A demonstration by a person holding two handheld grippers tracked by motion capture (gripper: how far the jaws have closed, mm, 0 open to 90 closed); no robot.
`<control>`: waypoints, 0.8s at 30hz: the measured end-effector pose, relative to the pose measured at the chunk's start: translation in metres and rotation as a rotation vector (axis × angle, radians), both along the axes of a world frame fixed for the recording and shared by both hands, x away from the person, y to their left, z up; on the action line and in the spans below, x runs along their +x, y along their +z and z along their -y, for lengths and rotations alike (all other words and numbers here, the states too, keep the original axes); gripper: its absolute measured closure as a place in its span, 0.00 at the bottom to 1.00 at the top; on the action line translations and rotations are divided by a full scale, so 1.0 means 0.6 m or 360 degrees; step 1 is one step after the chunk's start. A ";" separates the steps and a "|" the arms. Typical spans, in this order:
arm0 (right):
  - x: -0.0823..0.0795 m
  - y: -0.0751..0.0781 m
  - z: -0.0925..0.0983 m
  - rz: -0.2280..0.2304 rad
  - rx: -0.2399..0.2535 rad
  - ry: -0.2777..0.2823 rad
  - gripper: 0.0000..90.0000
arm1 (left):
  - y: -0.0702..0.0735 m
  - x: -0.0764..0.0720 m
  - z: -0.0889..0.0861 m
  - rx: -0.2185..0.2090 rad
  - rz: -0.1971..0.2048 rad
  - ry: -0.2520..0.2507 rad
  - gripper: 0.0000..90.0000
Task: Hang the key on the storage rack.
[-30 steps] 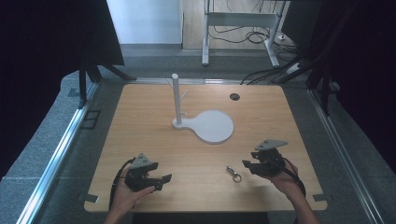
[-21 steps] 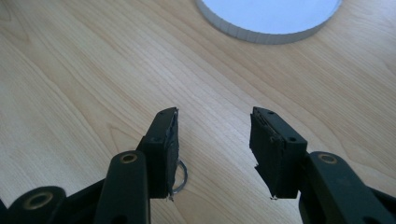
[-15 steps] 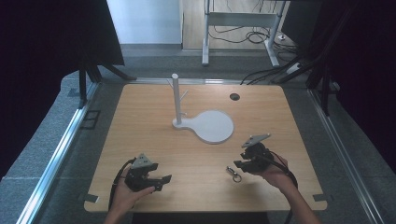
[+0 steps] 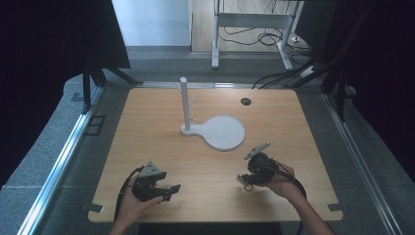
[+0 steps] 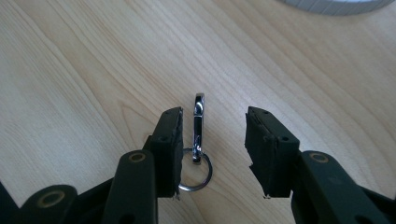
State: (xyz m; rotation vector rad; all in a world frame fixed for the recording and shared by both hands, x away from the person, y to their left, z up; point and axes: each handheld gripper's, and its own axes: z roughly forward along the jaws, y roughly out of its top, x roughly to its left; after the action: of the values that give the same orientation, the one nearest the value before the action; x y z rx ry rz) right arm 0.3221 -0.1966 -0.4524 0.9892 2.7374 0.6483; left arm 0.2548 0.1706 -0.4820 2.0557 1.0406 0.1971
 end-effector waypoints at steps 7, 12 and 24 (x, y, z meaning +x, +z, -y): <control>0.003 -0.019 -0.005 -0.0049 -0.0036 0.0016 0.63 | -0.002 0.000 0.004 0.0015 -0.0007 -0.0012 0.28; 0.002 -0.028 -0.008 -0.0067 -0.0062 0.0019 0.64 | -0.002 -0.001 0.008 0.0005 -0.0012 -0.0034 0.28; 0.011 -0.042 -0.015 -0.0104 -0.0105 0.0008 0.68 | -0.007 -0.001 0.012 0.0028 -0.0020 -0.0036 0.28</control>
State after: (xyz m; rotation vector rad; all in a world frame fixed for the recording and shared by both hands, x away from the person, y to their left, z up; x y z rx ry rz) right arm 0.3288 -0.1878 -0.4773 1.0060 2.7990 0.5315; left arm 0.2543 0.1636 -0.4859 2.0861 1.0259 0.1827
